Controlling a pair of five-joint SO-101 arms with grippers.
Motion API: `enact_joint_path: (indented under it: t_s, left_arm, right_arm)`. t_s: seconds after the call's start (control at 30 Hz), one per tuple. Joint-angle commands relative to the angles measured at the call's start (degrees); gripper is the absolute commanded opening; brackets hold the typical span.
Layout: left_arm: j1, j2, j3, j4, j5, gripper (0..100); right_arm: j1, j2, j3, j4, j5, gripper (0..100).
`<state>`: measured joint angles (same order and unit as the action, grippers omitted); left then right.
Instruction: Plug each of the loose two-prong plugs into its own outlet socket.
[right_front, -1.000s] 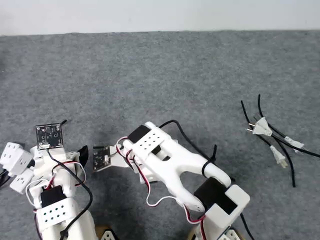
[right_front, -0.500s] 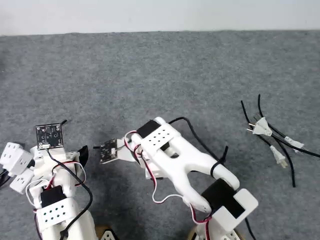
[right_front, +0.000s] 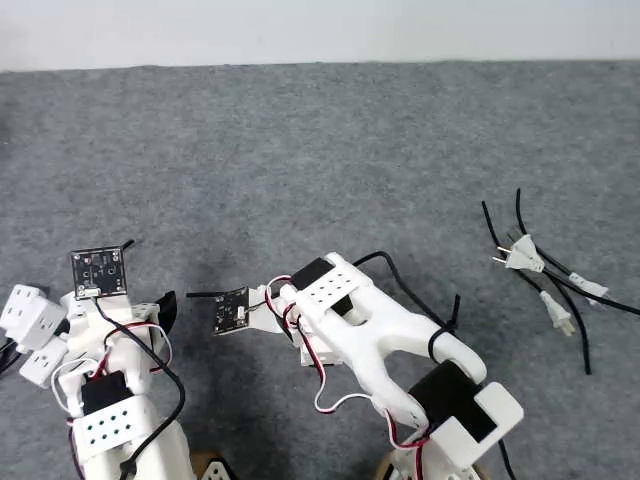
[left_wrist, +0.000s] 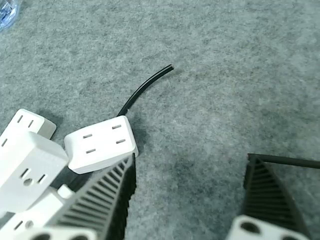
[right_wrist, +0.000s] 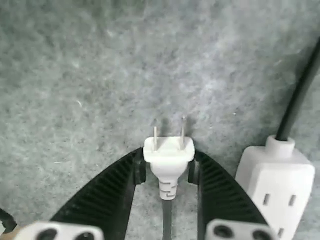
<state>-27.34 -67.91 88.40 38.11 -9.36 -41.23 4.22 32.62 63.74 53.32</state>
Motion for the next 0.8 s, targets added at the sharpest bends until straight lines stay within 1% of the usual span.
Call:
enact_joint_path:
  t_s: [0.0,0.07,0.1,0.17,0.23,0.33,0.43,0.5,0.6,0.7,0.77]
  left_arm:
    - [0.2,-0.4,-2.4,-1.5,0.4,33]
    - [0.2,-0.4,-2.4,-1.5,0.4,33]
    - [0.2,-0.4,-2.4,-1.5,0.4,33]
    - [0.2,-0.4,-2.4,-1.5,0.4,33]
    - [0.2,-0.4,-2.4,-1.5,0.4,33]
    - [0.2,-0.4,-2.4,-1.5,0.4,33]
    - [0.6,-0.4,-2.2,-1.8,0.4,33]
    - [3.3,-0.4,-1.1,-2.1,0.3,33]
    - [10.0,-0.5,0.1,-2.0,-2.0,33]
    - [13.5,-0.5,0.0,-0.2,-5.9,33]
    - [15.0,-0.6,-0.1,-0.5,-5.5,33]
  right_arm:
    - [0.6,-1.4,0.4,-1.9,-0.1,11.0]
    - [0.7,-1.3,0.6,-1.9,-0.1,1.1]
    - [0.7,-1.3,0.6,-1.9,-0.1,0.2]
    - [1.8,-1.3,1.3,-1.9,-0.1,3.4]
    - [2.6,-1.3,2.6,-3.4,-0.1,0.5]
    - [3.9,-1.5,5.5,-6.1,0.0,0.8]
    - [4.6,-1.9,5.8,-6.4,-0.4,0.8]
    - [4.9,-2.1,5.6,-6.3,-0.7,0.8]
    - [4.9,-4.4,5.2,-6.0,-6.7,0.8]
    - [5.0,-10.2,4.9,-2.2,-11.6,0.8]
    - [5.0,-15.3,5.2,0.9,-13.8,0.8]
